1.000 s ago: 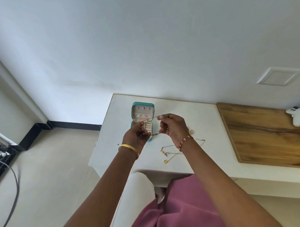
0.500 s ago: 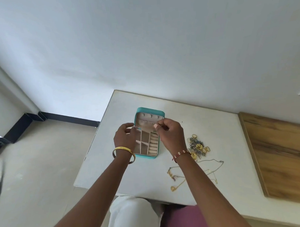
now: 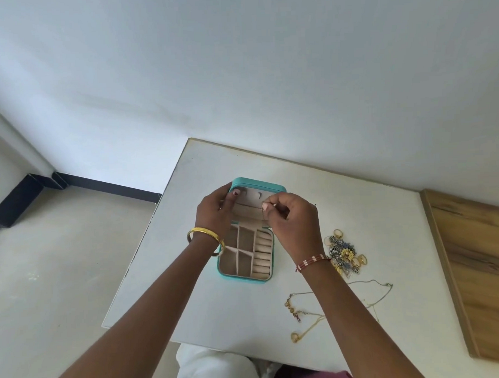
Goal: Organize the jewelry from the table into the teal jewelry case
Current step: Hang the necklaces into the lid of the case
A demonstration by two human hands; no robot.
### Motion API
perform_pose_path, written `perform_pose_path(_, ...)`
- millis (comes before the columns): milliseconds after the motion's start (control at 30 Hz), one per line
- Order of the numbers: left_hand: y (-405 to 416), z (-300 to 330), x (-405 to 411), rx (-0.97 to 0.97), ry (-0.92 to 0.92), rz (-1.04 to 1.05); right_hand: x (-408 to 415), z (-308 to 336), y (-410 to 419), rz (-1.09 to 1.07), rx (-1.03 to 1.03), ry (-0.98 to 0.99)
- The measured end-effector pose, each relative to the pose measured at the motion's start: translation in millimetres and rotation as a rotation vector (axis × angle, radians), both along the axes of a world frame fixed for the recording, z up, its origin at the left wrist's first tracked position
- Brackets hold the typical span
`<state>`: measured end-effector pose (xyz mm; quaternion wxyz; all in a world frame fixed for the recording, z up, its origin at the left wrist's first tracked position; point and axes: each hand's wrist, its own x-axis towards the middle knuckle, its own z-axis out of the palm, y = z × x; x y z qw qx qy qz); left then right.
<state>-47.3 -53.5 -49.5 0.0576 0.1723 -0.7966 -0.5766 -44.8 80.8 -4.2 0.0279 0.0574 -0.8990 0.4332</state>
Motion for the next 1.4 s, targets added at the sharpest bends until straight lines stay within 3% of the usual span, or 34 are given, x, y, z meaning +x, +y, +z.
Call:
perform_pose_path(300,7.2,-1.5,3.7,0.078,-0.056,0.069,-16.1,-13.3,0.2,0.140,0.398,0.315)
perform_pose_path(467,10.0,-1.1,6.1,0.165,-0.108,0.073,-23.5,-16.0,3.2,0.117,0.493,0.423)
perform_pose_path(900,14.2,-0.3,14.2,0.223,-0.129,0.067,-22.4,-25.1,5.0,-0.086,0.388,0.329)
perform_pose_path(1133,15.6,-0.7,18.6,0.238,-0.116,0.086,-24.9,-22.7,4.2,-0.242,0.126,0.108)
perform_pose_path(1400,18.6,-1.7,21.5,0.257,-0.119,0.089,-26.9,-26.5,5.9,-0.148,0.306,0.244)
